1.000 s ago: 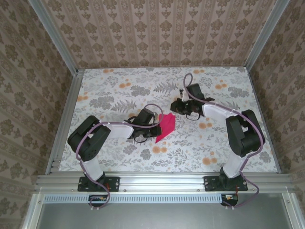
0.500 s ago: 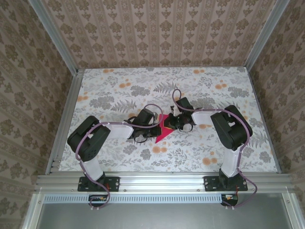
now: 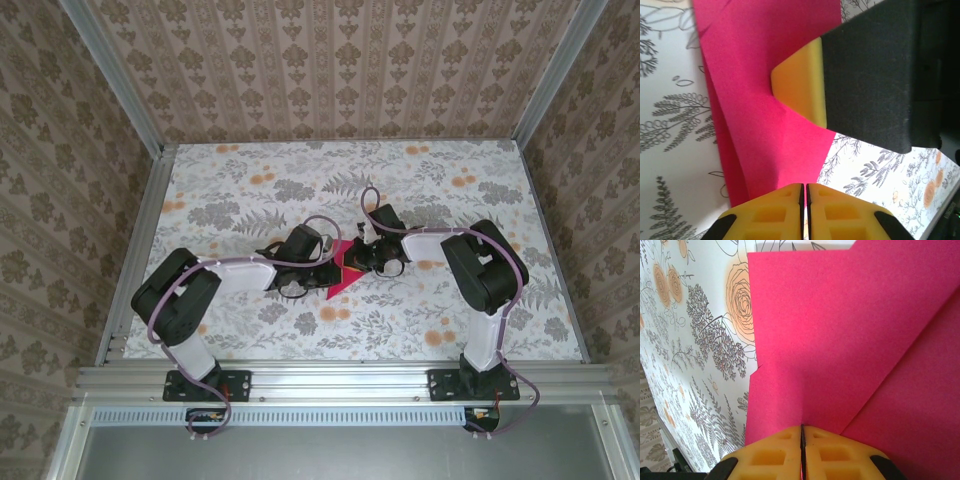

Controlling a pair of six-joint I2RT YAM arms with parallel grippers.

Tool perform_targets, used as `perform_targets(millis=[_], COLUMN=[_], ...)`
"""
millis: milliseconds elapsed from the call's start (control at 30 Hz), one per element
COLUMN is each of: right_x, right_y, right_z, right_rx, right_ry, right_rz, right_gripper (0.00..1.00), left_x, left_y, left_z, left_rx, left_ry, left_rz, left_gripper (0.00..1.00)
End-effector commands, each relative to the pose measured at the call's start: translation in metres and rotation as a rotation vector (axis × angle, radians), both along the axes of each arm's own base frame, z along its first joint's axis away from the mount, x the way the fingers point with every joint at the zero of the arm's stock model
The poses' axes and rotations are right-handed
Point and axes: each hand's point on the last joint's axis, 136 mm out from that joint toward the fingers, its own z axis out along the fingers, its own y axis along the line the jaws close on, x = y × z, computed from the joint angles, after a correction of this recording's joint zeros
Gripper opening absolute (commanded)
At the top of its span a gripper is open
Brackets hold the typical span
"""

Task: Fold a paper plane with a square sheet of paper (pick it up from the middle)
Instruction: Fourth fold the wing at the center of the table.

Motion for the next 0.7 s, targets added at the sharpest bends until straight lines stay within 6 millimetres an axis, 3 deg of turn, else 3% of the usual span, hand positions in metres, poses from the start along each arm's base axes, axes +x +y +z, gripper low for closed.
perform_targets(millis=[0,300,667], right_x=[-0.017,-0.018,-0.019], right_y=[-0.018,-0.021,-0.024], right_z=[-0.041,-0.044,-0.048], right_rx=[-0.117,-0.138,-0.156], right_ry=[0.099,0.106,0.113], right_rz=[-0.026,-0.029,-0.032], right_gripper=[0.1,0.1,0.1], left_x=[-0.007,-0.021,-0.025], left_y=[-0.008,0.008,0.016], left_z=[0.005,-0.025,-0.033], left_rx=[-0.029,0.102,0.141], left_ry=[0.029,0.105,0.119], left_rz=[-0.051,-0.039,-0.031], left_gripper=[0.13,0.13,0.13])
